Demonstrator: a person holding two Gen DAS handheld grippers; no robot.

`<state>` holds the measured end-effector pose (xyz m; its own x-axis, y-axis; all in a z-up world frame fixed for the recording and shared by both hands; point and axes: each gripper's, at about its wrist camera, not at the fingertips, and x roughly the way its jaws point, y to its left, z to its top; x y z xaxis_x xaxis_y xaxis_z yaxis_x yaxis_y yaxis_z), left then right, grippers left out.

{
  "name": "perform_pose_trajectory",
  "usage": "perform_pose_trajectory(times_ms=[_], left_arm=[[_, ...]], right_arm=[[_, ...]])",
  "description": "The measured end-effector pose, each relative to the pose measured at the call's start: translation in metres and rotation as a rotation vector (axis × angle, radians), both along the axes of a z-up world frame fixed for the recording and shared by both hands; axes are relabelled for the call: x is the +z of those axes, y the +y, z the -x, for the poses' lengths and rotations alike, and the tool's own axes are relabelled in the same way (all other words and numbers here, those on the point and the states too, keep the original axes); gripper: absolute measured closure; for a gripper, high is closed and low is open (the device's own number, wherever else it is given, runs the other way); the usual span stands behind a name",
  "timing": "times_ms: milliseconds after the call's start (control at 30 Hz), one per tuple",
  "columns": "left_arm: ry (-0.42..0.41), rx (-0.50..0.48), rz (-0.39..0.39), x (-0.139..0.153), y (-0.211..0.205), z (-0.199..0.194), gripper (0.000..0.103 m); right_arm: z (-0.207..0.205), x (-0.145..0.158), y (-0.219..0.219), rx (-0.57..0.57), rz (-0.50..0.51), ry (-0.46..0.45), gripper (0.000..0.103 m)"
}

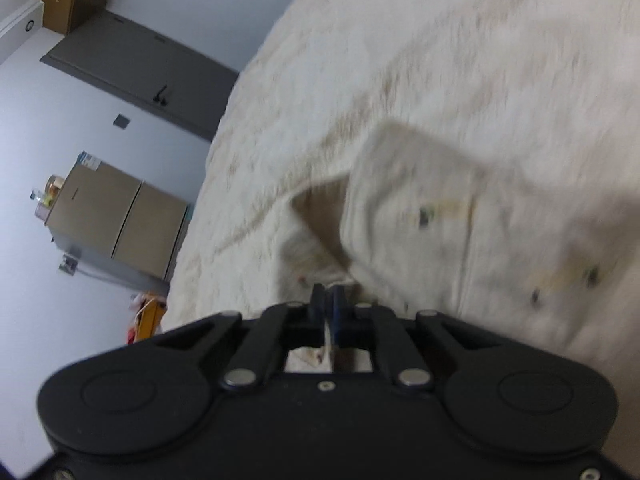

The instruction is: Fold clothes

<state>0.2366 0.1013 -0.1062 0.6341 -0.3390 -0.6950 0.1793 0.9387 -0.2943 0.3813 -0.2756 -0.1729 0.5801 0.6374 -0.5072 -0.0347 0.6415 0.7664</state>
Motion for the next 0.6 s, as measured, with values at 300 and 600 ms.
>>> perform_pose_trajectory(times_ms=[300, 600], left_arm=[[0.032, 0.114, 0.08, -0.032, 0.012, 0.005, 0.031], [0.027, 0.073, -0.006, -0.019, 0.01, 0.007, 0.031]], right_arm=[[-0.067, 0.066, 0.039, 0.001, 0.443, -0.13, 0.103], [-0.049, 0.092, 0.039, -0.002, 0.668, -0.065, 0.079]])
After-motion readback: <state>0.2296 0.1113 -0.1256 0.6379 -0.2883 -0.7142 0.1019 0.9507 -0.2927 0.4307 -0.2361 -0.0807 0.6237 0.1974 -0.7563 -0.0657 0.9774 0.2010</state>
